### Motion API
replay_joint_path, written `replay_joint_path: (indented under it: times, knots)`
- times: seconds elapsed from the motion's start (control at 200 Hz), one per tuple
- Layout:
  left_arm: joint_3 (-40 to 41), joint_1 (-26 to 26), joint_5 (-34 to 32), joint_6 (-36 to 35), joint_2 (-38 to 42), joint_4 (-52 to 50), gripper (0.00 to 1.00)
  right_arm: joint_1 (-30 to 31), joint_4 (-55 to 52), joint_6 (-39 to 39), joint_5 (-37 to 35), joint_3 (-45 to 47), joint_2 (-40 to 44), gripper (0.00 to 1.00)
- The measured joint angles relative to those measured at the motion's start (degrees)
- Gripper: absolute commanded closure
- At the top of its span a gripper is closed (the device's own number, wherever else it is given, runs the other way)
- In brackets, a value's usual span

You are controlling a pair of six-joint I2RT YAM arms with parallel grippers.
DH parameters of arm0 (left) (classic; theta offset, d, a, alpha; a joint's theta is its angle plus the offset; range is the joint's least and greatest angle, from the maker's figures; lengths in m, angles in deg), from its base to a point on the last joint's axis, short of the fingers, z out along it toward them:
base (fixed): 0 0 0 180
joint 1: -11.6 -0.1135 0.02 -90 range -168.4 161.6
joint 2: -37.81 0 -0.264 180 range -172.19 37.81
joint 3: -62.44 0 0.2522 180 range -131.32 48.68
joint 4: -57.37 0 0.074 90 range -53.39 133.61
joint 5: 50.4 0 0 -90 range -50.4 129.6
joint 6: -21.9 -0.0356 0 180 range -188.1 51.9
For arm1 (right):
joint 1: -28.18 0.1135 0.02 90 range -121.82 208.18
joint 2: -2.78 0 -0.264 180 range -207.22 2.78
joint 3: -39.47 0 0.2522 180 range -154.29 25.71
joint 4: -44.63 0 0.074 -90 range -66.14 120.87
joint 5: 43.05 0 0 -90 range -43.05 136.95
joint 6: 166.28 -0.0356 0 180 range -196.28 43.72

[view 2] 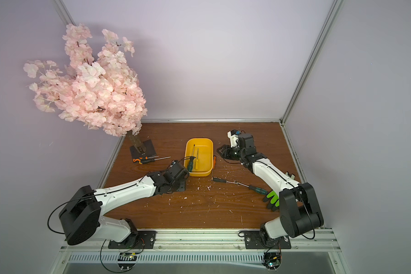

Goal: Put the screwdriver on the desktop into the storage box
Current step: Pick up the screwdriver from the center of the board, then place the screwdriver in the storage box.

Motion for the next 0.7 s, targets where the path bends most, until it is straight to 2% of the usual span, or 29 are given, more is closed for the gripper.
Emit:
replay_joint_path:
  times: [0.19, 0.365, 0.701]
  knots:
    - [-3.4, 0.0, -1.1, -1.0, 2.9, -2.3, 1.0, 0.0, 0.1, -0.3, 0.0, 0.0, 0.0, 0.62]
    - [-8.9, -0.2, -1.4, -3.4, 2.4, -3.1, 1.0, 0.0, 0.2, -0.3, 0.0, -0.1, 0.0, 0.62]
    - [-20.9, -0.8, -0.1, -8.4, -9.5, -3.0, 1.0, -1.1, 0.2, -0.4, -0.1, 1.7, 3.4, 0.62]
